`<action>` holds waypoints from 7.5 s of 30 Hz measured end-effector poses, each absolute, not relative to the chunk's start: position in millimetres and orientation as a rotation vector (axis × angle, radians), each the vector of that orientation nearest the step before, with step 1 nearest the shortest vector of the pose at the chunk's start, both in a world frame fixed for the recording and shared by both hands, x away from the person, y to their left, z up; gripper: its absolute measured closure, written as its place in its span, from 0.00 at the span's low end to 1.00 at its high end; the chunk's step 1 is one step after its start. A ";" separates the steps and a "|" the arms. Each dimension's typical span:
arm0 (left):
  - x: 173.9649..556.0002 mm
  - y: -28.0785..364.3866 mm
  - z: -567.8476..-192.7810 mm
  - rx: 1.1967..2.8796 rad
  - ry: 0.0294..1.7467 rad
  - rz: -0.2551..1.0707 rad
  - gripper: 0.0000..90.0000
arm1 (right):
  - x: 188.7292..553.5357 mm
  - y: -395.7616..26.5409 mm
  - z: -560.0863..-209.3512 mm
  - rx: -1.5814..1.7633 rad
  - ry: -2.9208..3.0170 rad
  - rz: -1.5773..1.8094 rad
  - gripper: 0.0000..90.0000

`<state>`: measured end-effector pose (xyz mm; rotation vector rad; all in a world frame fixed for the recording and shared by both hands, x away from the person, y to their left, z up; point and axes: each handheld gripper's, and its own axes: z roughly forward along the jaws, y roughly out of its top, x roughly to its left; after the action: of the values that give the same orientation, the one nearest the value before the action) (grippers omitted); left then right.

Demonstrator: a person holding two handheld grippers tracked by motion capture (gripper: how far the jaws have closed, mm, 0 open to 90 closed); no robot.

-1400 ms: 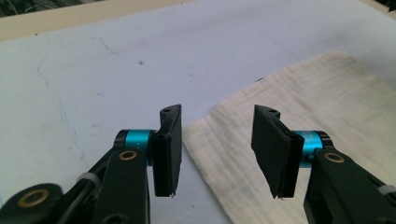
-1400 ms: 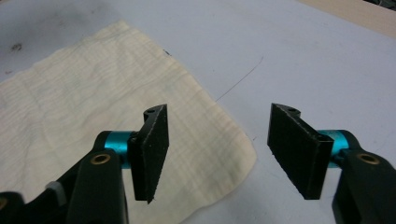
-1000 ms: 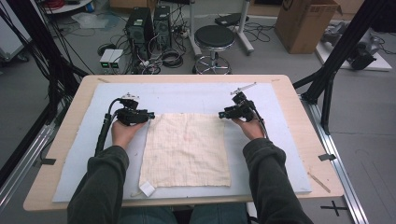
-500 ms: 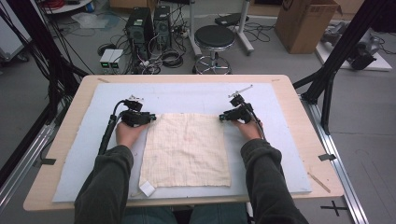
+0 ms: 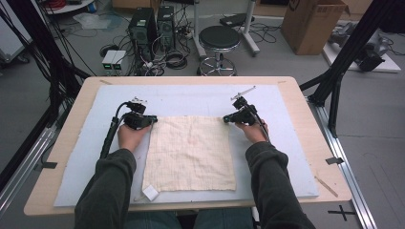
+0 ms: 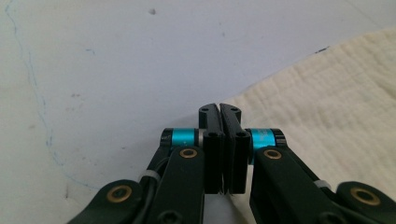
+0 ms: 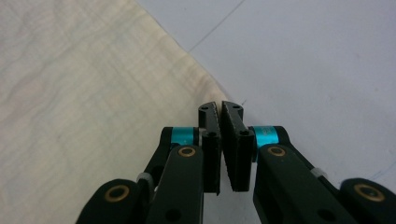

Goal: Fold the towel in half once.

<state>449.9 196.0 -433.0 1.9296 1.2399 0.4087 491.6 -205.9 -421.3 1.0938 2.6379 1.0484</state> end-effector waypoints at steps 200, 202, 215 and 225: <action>253.5 231.1 -430.5 1.963 0.739 0.157 0.85 | 312.5 -240.3 -420.4 0.696 2.773 1.396 0.91; 252.3 232.2 -427.1 1.944 0.734 0.146 0.76 | 309.9 -240.1 -417.4 0.642 2.806 1.443 0.85; 261.8 215.1 -434.8 2.015 0.730 0.138 0.94 | 315.1 -220.5 -426.8 0.599 2.875 1.326 0.85; 257.3 217.4 -443.8 2.088 0.731 0.100 0.95 | 308.8 -226.0 -438.3 0.597 2.903 1.264 0.86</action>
<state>257.3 217.4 -443.8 2.0885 0.7309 0.1005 308.8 -226.0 -438.3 0.5971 2.9035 1.2640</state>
